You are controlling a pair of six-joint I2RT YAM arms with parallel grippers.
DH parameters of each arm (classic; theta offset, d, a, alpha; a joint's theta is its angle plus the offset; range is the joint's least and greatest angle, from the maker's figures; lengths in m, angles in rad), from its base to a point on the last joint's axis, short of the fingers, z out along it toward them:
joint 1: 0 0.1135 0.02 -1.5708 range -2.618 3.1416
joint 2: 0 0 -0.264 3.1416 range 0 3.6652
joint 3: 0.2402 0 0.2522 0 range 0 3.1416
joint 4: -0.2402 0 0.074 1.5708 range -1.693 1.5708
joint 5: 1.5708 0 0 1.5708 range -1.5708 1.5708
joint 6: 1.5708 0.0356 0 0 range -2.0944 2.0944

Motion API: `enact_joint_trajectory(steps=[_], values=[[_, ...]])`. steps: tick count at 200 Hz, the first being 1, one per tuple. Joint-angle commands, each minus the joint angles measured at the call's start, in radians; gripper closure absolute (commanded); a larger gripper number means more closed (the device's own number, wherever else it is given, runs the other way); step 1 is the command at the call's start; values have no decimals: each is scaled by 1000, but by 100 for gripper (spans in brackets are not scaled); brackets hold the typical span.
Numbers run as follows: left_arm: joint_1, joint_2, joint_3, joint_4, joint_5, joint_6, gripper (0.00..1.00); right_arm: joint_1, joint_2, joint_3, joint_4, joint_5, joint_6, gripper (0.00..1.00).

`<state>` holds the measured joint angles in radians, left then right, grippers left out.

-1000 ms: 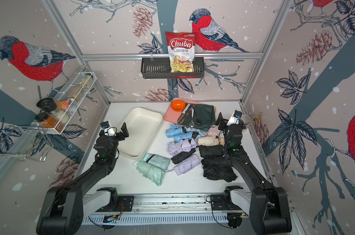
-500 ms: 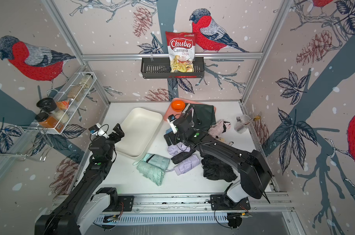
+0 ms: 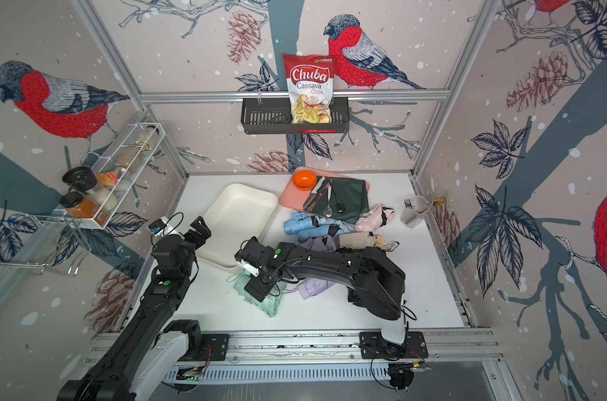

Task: Put the umbrella into the storage box
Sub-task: Pick up the umbrella from the center of the board.

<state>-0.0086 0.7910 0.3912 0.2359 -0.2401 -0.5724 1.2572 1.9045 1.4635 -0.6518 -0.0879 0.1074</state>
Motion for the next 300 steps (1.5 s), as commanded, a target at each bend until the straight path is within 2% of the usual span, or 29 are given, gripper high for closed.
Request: enact_joint_trajectory(steps=[1, 36, 71, 96, 113, 152, 183, 205, 269, 300], values=[[3, -19, -1, -29, -5, -9, 2, 23, 29, 28, -70, 11, 1, 11], [4, -47, -6, -45, -22, -7, 2, 42, 83, 52, -83, 48, -6, 12], [3, -55, -23, -21, -25, -10, 2, 63, 165, 93, -118, 135, -14, 20], [4, -47, -22, -29, -22, -13, 2, 82, 188, 110, -132, 148, -8, 27], [4, -48, -20, -35, -21, -16, 2, 95, 187, 110, -139, 157, -8, 37], [4, -61, -18, -49, -32, -29, 2, 111, 139, 109, -164, 215, 6, 71], [3, -74, -6, -79, -51, -50, 2, 123, 71, 113, -196, 235, 6, 86], [3, -75, 29, -128, -64, -68, 3, 129, 27, 116, -235, 256, 18, 100], [2, -70, 90, -187, -41, -88, 2, 124, -90, 164, -256, 353, 75, 100], [3, -81, 103, -197, -64, -90, 3, 56, -100, 209, -175, 423, 80, 100]])
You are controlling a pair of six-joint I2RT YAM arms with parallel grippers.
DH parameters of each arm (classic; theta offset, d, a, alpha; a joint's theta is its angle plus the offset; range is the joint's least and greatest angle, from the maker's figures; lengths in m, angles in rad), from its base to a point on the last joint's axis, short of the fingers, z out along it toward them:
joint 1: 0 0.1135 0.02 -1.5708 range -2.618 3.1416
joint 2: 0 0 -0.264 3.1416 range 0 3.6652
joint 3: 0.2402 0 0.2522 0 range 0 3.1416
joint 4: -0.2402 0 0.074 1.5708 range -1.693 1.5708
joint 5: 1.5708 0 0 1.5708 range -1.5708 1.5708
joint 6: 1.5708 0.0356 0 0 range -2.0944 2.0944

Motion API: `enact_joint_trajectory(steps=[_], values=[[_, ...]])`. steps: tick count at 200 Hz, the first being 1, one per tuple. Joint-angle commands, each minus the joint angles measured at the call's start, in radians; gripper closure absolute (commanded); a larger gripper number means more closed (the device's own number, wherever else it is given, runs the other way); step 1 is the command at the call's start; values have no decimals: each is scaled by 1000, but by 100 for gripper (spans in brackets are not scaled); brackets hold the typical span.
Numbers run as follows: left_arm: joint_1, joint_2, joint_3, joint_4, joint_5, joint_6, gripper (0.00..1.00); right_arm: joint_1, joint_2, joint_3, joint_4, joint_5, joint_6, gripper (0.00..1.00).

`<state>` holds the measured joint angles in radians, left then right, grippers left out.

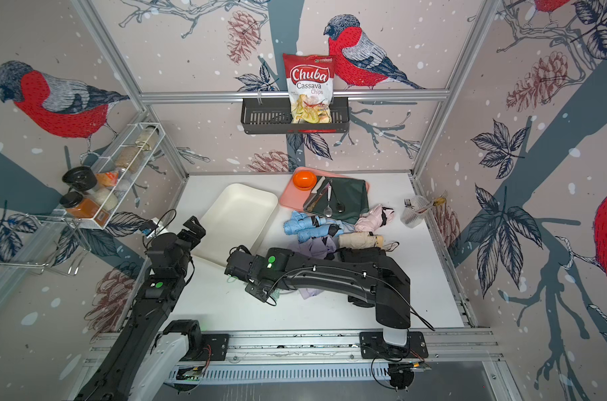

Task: Put the umbrella into the storage box
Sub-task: Pick up the umbrella from the center of the board, then place the umbrella in the storage box.

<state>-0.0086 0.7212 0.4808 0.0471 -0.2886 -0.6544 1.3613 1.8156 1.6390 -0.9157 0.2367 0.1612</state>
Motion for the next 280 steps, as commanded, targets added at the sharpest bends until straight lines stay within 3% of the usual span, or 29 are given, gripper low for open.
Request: enact_joint_trajectory(steps=[1, 39, 77, 115, 208, 280], values=[[2, -12, 13, -7, -17, -8, 3, -51, -11, 37, 93, 101, 26, 100], [3, -55, 2, 0, -110, -27, 3, -155, 65, 160, 251, 126, -55, 100], [3, -105, 1, -20, -226, -20, 2, -212, 199, 318, 385, 25, -140, 100], [3, -132, -12, -12, -248, -21, 2, -208, 335, 440, 469, -54, -199, 100], [3, -123, -31, 13, -242, -29, 2, -207, 527, 522, 473, -221, -245, 100], [3, -102, -37, 30, -238, -33, 2, -207, 652, 632, 317, -273, -239, 100]])
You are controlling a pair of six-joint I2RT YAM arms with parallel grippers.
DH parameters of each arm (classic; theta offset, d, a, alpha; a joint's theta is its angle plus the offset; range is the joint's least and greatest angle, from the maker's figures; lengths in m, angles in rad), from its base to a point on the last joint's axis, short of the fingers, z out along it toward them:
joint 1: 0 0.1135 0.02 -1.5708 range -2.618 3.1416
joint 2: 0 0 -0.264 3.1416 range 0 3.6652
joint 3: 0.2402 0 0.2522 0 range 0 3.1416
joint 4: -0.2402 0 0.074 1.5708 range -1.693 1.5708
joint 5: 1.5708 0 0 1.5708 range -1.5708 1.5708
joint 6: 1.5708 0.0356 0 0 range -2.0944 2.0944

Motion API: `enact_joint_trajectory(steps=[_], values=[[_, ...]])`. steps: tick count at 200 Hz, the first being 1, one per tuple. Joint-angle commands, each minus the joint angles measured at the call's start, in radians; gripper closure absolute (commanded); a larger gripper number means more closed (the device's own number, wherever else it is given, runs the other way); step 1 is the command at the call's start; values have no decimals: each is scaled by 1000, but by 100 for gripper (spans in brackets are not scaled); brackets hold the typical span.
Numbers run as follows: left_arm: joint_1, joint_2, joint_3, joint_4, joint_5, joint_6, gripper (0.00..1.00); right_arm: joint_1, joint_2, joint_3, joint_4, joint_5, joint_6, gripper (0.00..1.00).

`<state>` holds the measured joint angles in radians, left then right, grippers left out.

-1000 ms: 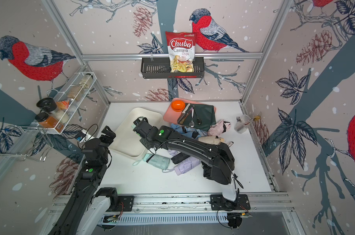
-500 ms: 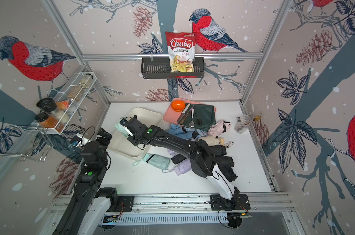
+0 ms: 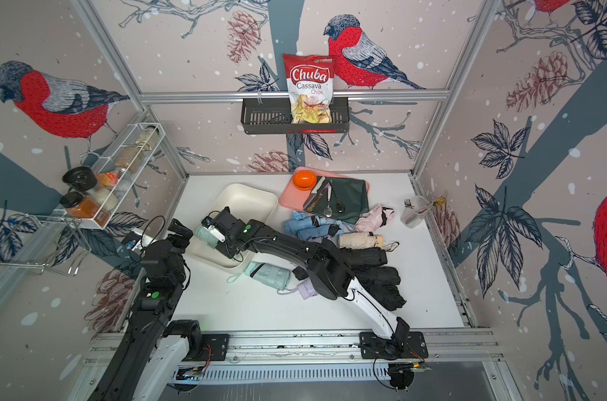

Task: Put the umbrella into the storage box
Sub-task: Place the umbrella in the storage box.

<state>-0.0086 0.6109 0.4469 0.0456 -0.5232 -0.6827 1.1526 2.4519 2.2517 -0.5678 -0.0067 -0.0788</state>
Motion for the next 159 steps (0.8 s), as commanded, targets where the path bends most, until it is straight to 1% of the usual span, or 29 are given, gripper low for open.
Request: enact_joint_trajectory(steps=[1, 48, 111, 159], values=[[3, 8, -3, 32, -3, -5, 2, 2, 16, 19, -32, -31, 1, 100], [3, 39, 1, 39, 5, -14, 2, 7, 35, 24, -88, -36, 1, 100], [3, 70, 2, 50, 17, -18, 2, 12, 83, 52, -111, -60, -13, 100], [3, 89, 1, 54, 18, -22, 2, 12, 115, 61, -122, -105, -7, 91]])
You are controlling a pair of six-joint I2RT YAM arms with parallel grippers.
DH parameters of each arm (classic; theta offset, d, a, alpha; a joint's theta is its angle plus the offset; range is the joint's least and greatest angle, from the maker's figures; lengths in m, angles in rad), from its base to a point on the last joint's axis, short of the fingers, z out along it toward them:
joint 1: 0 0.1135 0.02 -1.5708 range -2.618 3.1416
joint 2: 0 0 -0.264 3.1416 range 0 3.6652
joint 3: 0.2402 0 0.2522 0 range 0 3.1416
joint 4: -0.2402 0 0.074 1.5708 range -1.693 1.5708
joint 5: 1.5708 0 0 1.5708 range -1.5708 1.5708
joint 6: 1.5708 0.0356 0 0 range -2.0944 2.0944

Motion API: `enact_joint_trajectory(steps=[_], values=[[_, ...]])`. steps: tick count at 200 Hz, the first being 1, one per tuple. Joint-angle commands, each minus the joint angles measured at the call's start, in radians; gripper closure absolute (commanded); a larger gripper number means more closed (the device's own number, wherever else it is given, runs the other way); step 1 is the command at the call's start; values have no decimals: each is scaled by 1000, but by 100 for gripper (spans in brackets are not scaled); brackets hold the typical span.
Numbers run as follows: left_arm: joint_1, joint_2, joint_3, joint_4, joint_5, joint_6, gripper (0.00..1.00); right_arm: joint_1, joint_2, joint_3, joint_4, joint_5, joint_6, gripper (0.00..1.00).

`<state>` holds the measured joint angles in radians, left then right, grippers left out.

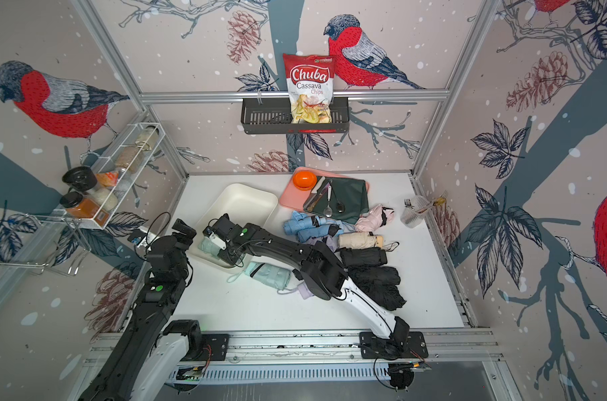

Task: Put the umbrella into the storage box
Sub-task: Place the umbrella in the storage box.

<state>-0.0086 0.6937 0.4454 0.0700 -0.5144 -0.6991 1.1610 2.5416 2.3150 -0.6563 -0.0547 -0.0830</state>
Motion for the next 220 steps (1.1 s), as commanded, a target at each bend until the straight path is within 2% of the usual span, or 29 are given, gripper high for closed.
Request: enact_joint_trajectory(steps=[1, 19, 45, 60, 126, 175, 202, 220], values=[[3, 7, 2, 29, 10, -6, 2, 4, 27, -2, -34, -59, -2, 91], [4, 11, 2, 30, 11, -7, 2, 4, 39, -2, -37, -62, 0, 83], [4, 15, -1, 29, 8, -8, 2, 4, 46, -2, -43, -71, 0, 64], [4, 16, -1, 29, 6, -7, 2, 3, 42, 0, -43, -71, 0, 57], [3, 15, 1, 25, 7, 0, 2, 4, -17, 4, -31, -77, -3, 35], [2, 10, 10, 18, 13, 4, 2, -3, -93, 3, -28, -48, 11, 27], [3, 1, 13, 11, 16, 11, 2, -22, -150, -18, -33, -35, 46, 27], [3, -3, 15, 11, 32, 23, 2, -39, -208, -88, -8, 10, 84, 30]])
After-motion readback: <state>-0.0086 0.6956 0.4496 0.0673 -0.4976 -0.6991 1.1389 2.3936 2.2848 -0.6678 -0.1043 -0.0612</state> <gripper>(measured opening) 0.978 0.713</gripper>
